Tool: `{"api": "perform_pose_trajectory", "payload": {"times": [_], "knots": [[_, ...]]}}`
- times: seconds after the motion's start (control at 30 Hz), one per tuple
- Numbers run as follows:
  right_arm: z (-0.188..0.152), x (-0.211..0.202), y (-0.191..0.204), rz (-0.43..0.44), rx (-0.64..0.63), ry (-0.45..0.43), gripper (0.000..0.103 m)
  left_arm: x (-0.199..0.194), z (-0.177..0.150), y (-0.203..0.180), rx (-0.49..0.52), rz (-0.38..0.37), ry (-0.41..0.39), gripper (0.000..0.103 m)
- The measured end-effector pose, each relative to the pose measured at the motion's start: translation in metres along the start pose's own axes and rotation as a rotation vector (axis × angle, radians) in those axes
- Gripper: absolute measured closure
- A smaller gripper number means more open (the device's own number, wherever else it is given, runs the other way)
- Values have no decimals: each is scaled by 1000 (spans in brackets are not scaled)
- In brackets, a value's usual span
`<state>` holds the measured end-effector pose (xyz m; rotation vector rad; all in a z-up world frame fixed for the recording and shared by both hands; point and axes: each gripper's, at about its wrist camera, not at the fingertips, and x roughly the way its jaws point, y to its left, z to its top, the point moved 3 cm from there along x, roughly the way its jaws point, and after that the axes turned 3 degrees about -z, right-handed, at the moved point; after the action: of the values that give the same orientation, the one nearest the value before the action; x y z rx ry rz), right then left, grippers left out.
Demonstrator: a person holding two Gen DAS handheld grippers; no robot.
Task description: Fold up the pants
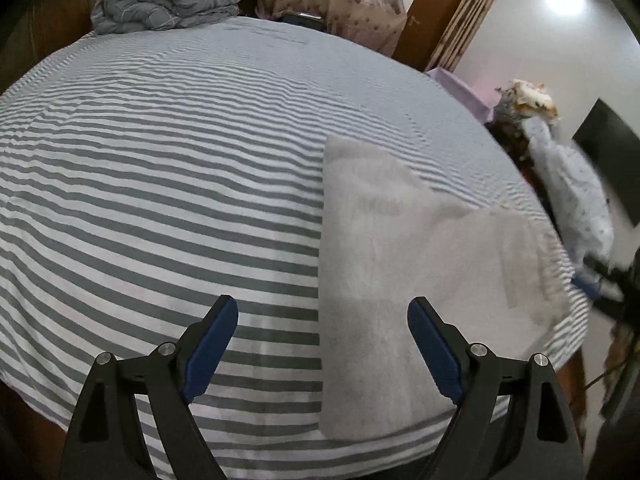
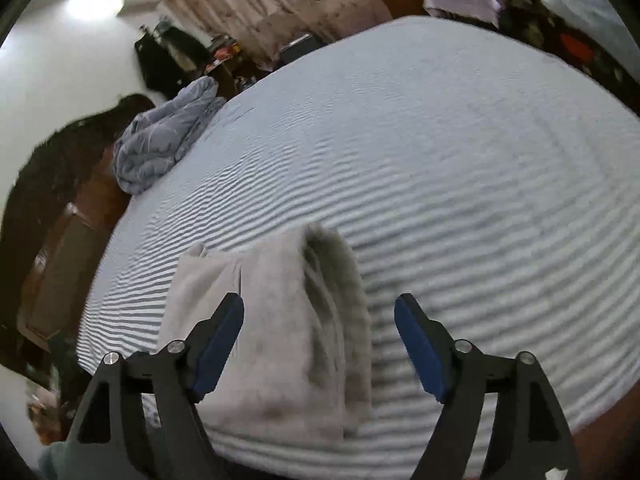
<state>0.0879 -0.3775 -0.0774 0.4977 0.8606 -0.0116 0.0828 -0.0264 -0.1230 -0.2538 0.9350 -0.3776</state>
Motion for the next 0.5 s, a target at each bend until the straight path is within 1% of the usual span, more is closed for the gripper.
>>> {"api": "perform_pose_trajectory", "payload": {"times": [0.13,0.2,0.27,0.37,0.43,0.5], "knots": [[-30,-3,-17,36,48,64,26,-3,2,13,-44,-80,54,16],[-47,3,-23,56,58,108,26,1,-1,17,-80,-100,82,16],[-56,10,-24,78,74,132,26,6,-3,24,-128,-117,108,16],[-71,28,-23,166,118,192,26,12,-9,28,-190,-147,127,16],[-77,38,-21,196,134,216,25,19,-8,32,-230,-167,135,16],[-82,45,-19,226,137,221,23,24,-8,36,-266,-191,143,16]]}}
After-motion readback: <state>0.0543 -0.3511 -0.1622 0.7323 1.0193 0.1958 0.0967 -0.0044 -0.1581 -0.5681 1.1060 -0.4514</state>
